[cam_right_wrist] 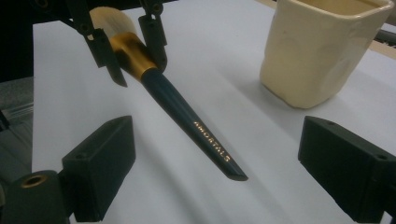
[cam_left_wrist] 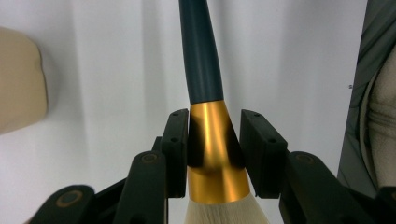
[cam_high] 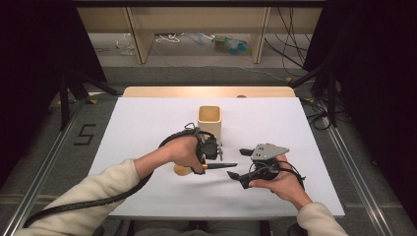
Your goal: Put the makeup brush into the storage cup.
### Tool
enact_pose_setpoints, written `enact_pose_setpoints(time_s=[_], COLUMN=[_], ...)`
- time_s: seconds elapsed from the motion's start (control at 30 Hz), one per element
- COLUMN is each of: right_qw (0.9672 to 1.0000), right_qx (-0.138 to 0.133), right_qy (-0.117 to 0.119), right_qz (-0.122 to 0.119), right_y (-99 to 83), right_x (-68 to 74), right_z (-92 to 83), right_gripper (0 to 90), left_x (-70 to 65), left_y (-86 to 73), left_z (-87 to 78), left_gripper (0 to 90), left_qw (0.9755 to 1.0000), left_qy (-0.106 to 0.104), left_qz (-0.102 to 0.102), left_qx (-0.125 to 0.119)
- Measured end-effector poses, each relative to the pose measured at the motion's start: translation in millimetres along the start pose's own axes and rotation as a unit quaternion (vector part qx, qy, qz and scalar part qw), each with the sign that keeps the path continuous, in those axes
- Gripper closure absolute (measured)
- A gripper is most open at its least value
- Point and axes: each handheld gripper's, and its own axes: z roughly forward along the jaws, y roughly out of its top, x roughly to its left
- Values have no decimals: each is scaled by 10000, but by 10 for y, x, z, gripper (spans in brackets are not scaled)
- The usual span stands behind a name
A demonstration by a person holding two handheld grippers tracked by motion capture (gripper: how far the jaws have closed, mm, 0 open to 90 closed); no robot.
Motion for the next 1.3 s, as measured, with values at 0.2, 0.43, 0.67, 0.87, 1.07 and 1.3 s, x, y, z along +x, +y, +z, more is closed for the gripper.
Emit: enact_pose_setpoints(time_s=[0.2, 0.43, 0.67, 0.87, 1.07, 1.3], right_qw=[9998, 9994, 9990, 9985, 9981, 9971], right_qx=[138, 187, 329, 389, 420, 529], right_qy=[115, 285, 309, 371, 435, 537], right_qz=[-29, -9, -45, -76, -74, -140], right_y=[-1, -14, -26, -21, -33, -34], right_x=[9, 24, 20, 26, 45, 65], right_z=[1, 37, 74, 88, 111, 114], right_gripper=[142, 150, 154, 163, 167, 198], left_x=[-6, -49, -68, -97, -123, -140], left_y=[32, 78, 127, 161, 185, 209], left_z=[-38, -70, -81, -75, -93, -97], left_gripper=[637, 637, 637, 637, 638, 637], left_qw=[10000, 9999, 9997, 9995, 9992, 9987], left_qy=[26, 13, -4, -84, -57, -85], left_qz=[77, 159, 242, 318, 402, 492], left_qx=[34, 44, 12, 28, 29, 55])
